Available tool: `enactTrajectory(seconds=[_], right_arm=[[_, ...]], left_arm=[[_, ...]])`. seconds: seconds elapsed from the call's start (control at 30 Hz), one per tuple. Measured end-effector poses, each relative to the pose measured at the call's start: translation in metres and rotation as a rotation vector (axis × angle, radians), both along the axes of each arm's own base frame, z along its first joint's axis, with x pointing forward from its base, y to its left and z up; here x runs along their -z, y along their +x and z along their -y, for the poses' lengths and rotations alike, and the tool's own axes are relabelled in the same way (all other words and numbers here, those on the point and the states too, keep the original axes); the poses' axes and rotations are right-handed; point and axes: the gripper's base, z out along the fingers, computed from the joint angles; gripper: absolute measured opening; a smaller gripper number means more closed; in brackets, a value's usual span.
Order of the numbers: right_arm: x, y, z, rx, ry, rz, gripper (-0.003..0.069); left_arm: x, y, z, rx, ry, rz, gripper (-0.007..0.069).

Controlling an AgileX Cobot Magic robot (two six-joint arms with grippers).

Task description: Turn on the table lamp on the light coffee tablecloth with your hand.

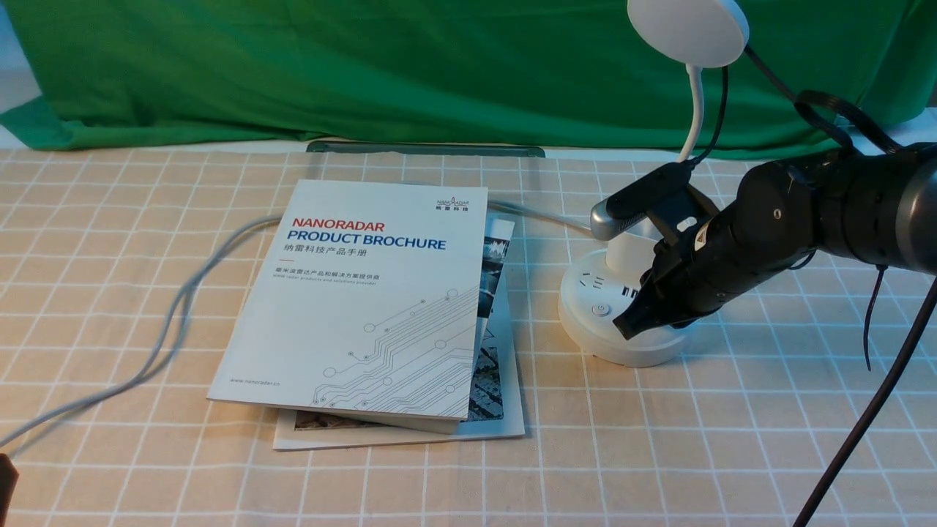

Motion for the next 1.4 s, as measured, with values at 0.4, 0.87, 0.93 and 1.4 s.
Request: enactTrajectory(seconds=[0.4,0.87,0.93,1.4], right_arm=[[0.000,0.000,0.000,0.000,0.001,0.002,0.0034],[0.008,0.004,-0.008,-0.020,-0.006,0.008,0.0034],[0.008,0.003,-0.010,-0.026,-0.006,0.006,0.0034],[-0.014,-0.005,-0.007,-0.033,-0.017,0.030,0.0034]], left_arm=[[0.000,0.000,0.000,0.000,0.000,0.000,0.0021],[0.000,0.000,0.000,0.000,0.000,0.000,0.0021],[0.000,0.000,0.000,0.000,0.000,0.000,0.0021],[0.000,0.000,0.000,0.000,0.000,0.000,0.0021]])
